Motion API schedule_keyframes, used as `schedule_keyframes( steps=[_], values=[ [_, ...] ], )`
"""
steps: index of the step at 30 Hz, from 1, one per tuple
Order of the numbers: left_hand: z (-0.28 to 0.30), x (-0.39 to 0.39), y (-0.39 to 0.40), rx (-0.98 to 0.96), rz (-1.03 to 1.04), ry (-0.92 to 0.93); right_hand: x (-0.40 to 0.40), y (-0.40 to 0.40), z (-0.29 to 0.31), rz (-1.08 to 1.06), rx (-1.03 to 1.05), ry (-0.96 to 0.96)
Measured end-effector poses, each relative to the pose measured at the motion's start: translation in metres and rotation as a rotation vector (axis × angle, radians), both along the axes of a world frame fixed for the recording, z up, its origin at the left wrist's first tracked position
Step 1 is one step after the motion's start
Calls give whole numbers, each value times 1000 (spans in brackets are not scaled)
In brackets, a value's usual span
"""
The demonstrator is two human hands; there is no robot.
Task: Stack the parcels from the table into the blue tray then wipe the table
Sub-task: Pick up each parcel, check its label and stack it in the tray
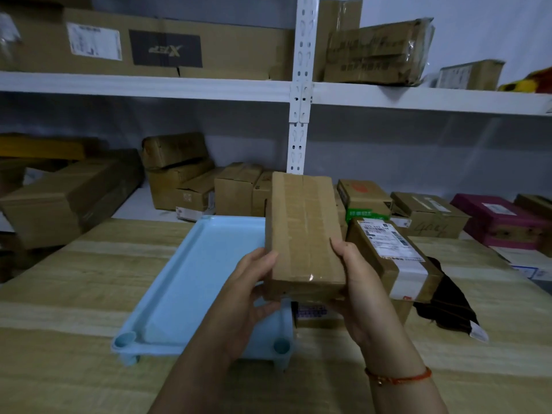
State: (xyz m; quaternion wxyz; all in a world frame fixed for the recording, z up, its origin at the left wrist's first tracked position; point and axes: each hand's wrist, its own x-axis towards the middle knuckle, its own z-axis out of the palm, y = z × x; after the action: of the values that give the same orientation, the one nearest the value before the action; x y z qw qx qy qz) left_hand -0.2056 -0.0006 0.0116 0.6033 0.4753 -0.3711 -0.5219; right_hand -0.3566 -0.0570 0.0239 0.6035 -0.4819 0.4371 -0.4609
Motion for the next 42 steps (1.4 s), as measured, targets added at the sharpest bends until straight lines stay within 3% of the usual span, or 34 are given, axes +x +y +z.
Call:
schedule_keyframes(
  steps=[8,15,29,34,42],
  values=[
    [3,-5,-3,-63,265,-312,3,3,-3,-161,-279,205],
    [-1,3,-6,-123,365,-526,7,1,-2,77,-207,212],
    [4,1,-1,-267,420,-402,5,-5,-7,60,-45,6],
    [4,-1,3,-300,387,-306,6,-3,1,107,31,-161],
    [0,2,-4,-181,338,-209,10,-1,4,152,211,-383]
  ],
)
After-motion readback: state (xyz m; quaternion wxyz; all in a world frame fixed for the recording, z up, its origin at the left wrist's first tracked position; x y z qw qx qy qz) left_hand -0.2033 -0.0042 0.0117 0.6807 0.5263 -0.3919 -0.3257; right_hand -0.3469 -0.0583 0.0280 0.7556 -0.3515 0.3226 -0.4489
